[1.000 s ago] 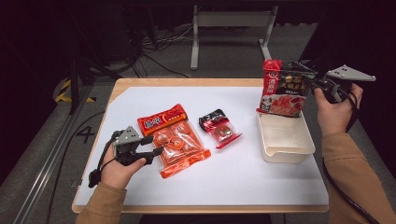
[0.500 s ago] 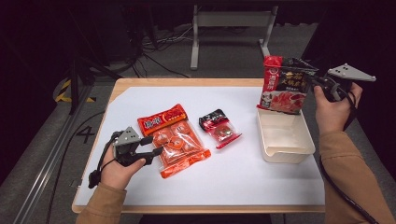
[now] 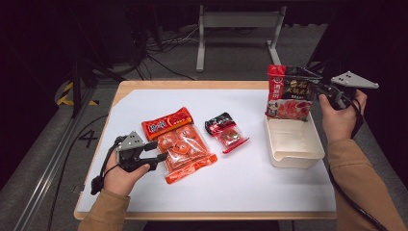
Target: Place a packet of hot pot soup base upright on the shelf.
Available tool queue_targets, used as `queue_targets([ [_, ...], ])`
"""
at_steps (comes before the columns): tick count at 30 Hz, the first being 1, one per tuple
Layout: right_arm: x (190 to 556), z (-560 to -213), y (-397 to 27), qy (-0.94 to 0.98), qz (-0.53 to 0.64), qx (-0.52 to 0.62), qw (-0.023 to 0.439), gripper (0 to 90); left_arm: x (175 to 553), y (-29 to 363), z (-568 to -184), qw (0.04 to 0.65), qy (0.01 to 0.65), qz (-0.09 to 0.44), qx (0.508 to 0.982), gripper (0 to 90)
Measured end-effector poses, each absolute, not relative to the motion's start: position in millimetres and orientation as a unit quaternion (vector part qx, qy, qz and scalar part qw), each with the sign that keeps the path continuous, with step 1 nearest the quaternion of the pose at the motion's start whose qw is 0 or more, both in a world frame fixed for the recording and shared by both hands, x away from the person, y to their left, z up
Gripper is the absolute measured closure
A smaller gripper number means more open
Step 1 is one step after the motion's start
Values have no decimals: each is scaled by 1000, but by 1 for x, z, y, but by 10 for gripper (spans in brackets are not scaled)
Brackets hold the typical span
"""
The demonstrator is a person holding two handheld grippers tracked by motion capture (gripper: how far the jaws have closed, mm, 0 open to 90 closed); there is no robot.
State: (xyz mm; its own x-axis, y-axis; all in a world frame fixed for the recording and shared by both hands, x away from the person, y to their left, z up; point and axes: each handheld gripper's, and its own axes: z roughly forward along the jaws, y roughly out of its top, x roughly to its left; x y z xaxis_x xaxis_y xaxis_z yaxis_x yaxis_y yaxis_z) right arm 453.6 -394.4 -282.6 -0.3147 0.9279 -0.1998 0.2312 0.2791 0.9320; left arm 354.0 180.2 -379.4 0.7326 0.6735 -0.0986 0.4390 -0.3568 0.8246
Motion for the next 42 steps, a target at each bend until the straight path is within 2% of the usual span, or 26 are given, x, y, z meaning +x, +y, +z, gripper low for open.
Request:
queue_targets([
  [19,455,-292,-396,701,428,440,364,825,354,182,-380,451,348,128,812,429],
  [26,455,-307,-407,692,429,469,343,832,354,182,-381,449,352,126,811,430],
  [42,451,-319,-418,692,405,496,333,868,354,179,-382,448,349,125,813,428],
])
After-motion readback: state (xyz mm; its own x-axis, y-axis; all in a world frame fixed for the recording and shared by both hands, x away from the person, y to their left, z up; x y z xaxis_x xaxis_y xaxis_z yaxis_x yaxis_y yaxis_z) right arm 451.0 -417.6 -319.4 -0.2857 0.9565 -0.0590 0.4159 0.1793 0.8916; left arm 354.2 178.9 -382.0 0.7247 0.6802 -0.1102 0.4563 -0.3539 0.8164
